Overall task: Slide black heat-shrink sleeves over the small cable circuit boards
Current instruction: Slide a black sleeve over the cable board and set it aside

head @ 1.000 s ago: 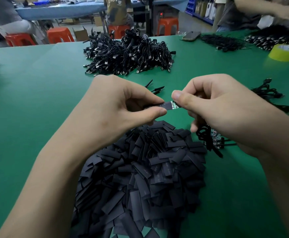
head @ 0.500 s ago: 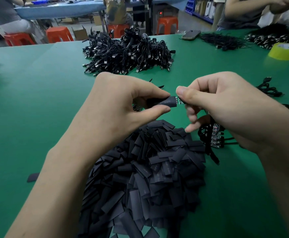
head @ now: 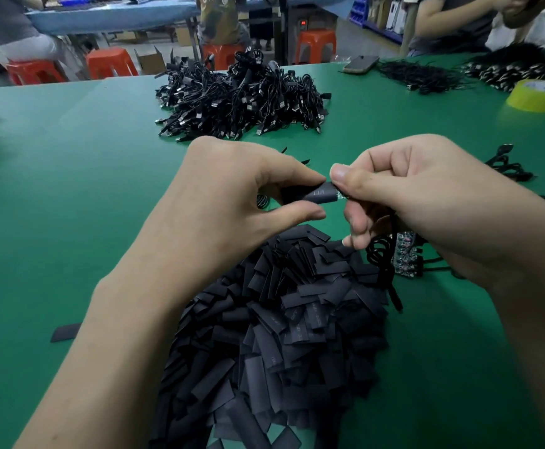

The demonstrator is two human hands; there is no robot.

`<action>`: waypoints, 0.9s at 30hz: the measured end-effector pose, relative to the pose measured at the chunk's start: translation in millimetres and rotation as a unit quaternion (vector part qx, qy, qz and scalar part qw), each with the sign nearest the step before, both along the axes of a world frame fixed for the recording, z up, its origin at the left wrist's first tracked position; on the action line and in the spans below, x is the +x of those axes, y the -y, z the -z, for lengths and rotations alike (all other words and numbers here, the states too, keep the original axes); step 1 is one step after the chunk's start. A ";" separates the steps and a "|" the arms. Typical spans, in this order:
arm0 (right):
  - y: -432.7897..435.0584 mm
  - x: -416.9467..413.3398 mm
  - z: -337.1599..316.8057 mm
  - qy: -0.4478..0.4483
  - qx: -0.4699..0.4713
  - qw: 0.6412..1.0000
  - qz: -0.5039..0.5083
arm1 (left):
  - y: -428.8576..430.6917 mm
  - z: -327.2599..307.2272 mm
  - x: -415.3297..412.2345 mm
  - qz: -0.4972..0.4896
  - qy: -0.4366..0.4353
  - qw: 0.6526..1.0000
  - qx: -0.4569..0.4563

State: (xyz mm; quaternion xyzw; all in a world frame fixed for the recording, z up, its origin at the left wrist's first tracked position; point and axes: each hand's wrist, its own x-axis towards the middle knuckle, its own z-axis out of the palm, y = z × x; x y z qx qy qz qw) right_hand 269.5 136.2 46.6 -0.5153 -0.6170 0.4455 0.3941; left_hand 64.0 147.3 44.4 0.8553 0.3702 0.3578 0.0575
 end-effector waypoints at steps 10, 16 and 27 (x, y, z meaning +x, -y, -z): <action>-1.5 0.7 3.6 0.002 -0.006 0.999 -0.051 | -1.2 1.4 1.9 0.016 0.005 1.000 -0.018; -1.5 7.7 -2.3 0.012 -0.009 0.997 -0.070 | -2.3 0.0 -4.9 -0.006 0.027 0.998 -0.057; 0.6 14.7 -6.8 0.102 0.009 0.992 -0.071 | -1.2 -2.3 -7.9 -0.021 0.051 0.996 -0.071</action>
